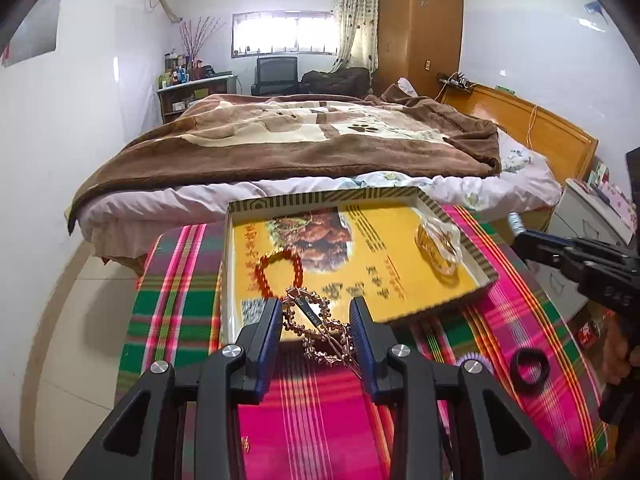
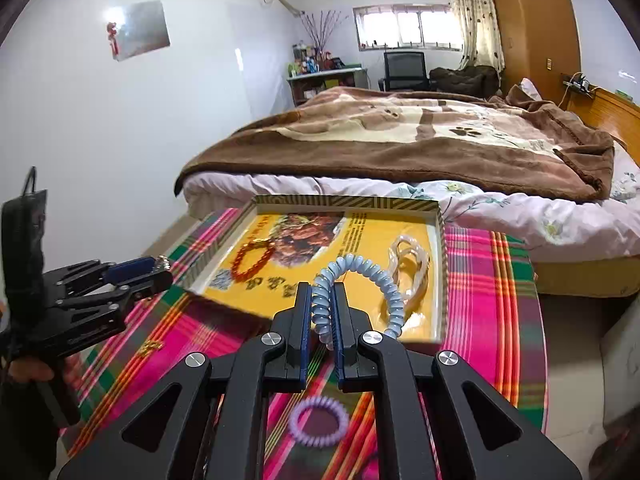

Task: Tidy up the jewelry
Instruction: 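Carry the blue coil and silver chain bracelets with both tools to the tray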

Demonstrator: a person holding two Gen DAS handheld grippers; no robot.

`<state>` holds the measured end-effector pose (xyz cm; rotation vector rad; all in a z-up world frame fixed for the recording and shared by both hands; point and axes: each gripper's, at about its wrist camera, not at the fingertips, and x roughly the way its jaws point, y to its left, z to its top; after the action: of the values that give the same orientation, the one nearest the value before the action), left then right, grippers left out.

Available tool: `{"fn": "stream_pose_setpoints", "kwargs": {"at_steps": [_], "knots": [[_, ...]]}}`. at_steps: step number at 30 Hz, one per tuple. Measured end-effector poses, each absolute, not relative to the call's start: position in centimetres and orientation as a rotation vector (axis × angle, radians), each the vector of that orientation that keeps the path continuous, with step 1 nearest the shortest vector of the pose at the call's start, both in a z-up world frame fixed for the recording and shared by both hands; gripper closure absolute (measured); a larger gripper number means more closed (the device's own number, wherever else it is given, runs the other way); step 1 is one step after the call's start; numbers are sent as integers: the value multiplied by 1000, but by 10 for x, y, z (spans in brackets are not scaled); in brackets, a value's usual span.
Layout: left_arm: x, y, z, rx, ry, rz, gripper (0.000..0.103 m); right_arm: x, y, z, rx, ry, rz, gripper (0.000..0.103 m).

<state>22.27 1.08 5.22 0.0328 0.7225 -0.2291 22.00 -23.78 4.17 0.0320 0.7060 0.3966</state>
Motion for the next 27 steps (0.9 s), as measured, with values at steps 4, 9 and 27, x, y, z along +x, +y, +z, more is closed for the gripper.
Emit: {"fn": "stream_pose_setpoints", "kwargs": {"at_steps": [4,9,27], "knots": [[246,10,44,11,741,-233,68,253,-230,31,20,742,387,94],[267,6,29,-7,773,-249,68,293,-218,18,-7,783,375,93],[316,-15,-23,-12,881,-275,68,377,-188,-42,-86,1000,356,93]]}}
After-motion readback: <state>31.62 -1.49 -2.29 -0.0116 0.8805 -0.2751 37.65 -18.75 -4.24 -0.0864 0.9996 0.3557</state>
